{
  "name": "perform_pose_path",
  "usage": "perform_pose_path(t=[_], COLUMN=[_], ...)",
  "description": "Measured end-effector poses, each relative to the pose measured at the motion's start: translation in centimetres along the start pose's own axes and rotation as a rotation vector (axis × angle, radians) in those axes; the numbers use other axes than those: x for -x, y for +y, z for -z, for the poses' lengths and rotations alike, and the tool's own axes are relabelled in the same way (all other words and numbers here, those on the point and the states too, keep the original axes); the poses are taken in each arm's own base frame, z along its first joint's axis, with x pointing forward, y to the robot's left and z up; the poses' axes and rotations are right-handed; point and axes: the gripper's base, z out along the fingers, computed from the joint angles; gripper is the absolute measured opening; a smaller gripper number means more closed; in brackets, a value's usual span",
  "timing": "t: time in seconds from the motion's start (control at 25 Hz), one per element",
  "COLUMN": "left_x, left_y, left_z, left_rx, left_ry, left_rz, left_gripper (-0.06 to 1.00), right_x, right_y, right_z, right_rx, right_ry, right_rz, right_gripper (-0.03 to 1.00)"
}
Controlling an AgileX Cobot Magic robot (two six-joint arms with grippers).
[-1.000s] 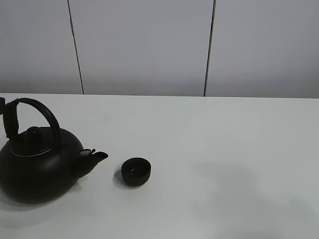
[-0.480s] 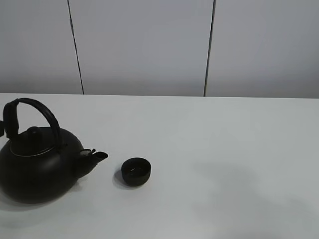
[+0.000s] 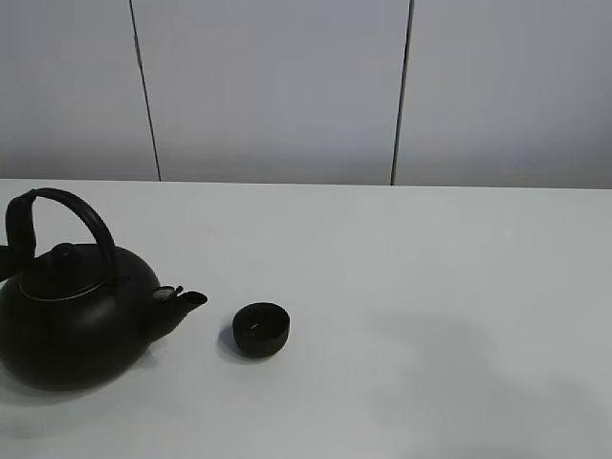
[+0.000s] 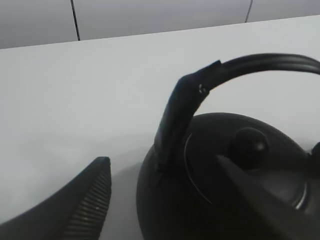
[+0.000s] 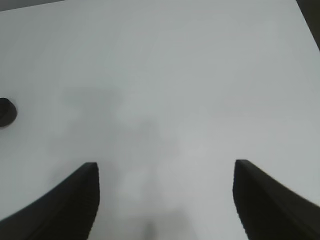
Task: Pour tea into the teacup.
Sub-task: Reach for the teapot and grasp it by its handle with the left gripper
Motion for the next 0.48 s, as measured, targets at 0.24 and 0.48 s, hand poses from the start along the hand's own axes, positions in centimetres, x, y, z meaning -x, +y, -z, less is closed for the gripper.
perform_pose_path(t=[0.24,0.48], left_x=[0.6,1.1], left_y=[0.7,0.8], left_z=[-0.5,-0.9], left_rx=[0.033,0.02], left_ry=[-0.031,-0.051], left_rz=[-0.016,-0.034], left_gripper=[0.42,0.42], right_x=[0.0,0.0], right_y=[0.0,0.0], right_z=[0.0,0.0], right_rx=[0.0,0.0], right_ry=[0.0,0.0], right_rz=[0.0,0.0], right_gripper=[0.52,0.52])
